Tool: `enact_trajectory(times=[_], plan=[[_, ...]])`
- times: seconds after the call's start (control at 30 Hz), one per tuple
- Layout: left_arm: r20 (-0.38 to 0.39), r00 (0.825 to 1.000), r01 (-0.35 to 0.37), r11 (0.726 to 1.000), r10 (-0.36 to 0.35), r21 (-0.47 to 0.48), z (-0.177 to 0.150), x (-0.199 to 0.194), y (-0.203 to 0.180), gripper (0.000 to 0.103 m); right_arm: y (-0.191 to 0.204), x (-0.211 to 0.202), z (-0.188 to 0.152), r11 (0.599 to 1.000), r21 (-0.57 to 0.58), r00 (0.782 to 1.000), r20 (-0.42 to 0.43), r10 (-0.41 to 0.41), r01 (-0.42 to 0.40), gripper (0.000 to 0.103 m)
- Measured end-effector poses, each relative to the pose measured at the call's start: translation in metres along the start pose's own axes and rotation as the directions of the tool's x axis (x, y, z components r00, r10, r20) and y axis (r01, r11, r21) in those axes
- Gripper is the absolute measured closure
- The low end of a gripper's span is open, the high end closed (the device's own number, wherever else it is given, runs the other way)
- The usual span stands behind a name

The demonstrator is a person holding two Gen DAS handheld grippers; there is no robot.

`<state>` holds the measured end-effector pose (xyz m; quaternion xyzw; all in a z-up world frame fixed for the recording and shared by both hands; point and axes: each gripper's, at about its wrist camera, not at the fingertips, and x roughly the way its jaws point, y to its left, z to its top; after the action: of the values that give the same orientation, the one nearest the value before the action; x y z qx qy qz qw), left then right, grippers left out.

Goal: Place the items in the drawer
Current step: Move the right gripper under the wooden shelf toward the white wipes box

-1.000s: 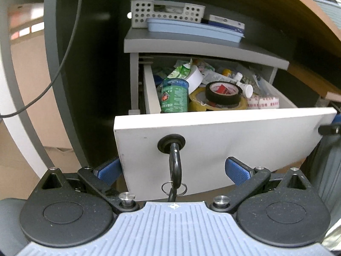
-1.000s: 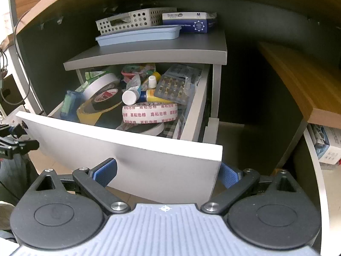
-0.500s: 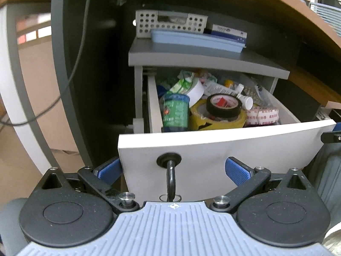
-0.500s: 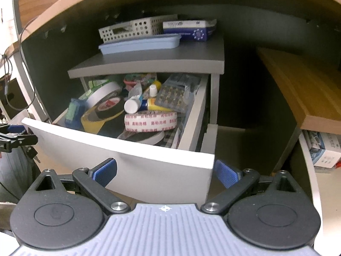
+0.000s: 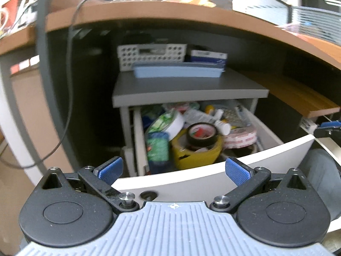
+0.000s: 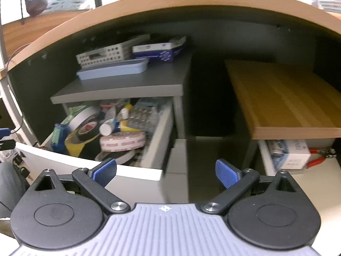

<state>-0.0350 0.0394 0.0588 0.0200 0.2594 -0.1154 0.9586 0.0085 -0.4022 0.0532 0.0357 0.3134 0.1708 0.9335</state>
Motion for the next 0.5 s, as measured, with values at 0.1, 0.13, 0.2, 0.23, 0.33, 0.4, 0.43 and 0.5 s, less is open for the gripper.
enact_trajectory(times=[0.1, 0.13, 0.2, 0.23, 0.33, 0.4, 0.43, 0.5], plan=[[0.020, 0.999, 0.043, 0.999, -0.043, 0.009, 0.009, 0.001, -0.014, 0.000, -0.016, -0.007, 0.000, 0.999, 0.009, 1.000, 0.005, -0.030, 0.030, 0.002], [0.025, 0.998, 0.056, 0.998, -0.056, 0.012, 0.012, 0.002, -0.019, 0.000, -0.021, -0.009, 0.000, 0.999, 0.012, 0.999, 0.007, -0.040, 0.040, 0.002], [0.035, 0.996, 0.082, 0.997, -0.082, 0.017, 0.018, 0.006, -0.029, 0.000, -0.032, -0.012, 0.000, 0.998, 0.017, 0.998, 0.011, -0.062, 0.061, 0.002], [0.040, 0.995, 0.094, 0.995, -0.094, 0.018, 0.021, 0.009, -0.034, 0.000, -0.037, -0.013, 0.000, 0.997, 0.020, 0.997, 0.013, -0.074, 0.074, 0.002], [0.051, 0.990, 0.131, 0.991, -0.132, 0.020, 0.030, 0.017, -0.052, 0.000, -0.060, -0.017, 0.000, 0.992, 0.046, 0.992, 0.026, -0.121, 0.120, 0.001], [0.057, 0.986, 0.156, 0.987, -0.158, 0.024, 0.035, 0.023, -0.065, 0.000, -0.076, -0.018, 0.001, 0.987, 0.068, 0.989, 0.029, -0.148, 0.146, 0.001], [0.057, 0.983, 0.171, 0.985, -0.172, 0.031, 0.037, 0.027, -0.072, 0.000, -0.083, -0.018, 0.002, 0.985, 0.076, 0.987, 0.026, -0.158, 0.156, 0.001], [0.056, 0.978, 0.196, 0.979, -0.199, 0.047, 0.041, 0.033, -0.087, 0.000, -0.099, -0.017, 0.003, 0.980, 0.091, 0.984, 0.022, -0.179, 0.176, 0.001]])
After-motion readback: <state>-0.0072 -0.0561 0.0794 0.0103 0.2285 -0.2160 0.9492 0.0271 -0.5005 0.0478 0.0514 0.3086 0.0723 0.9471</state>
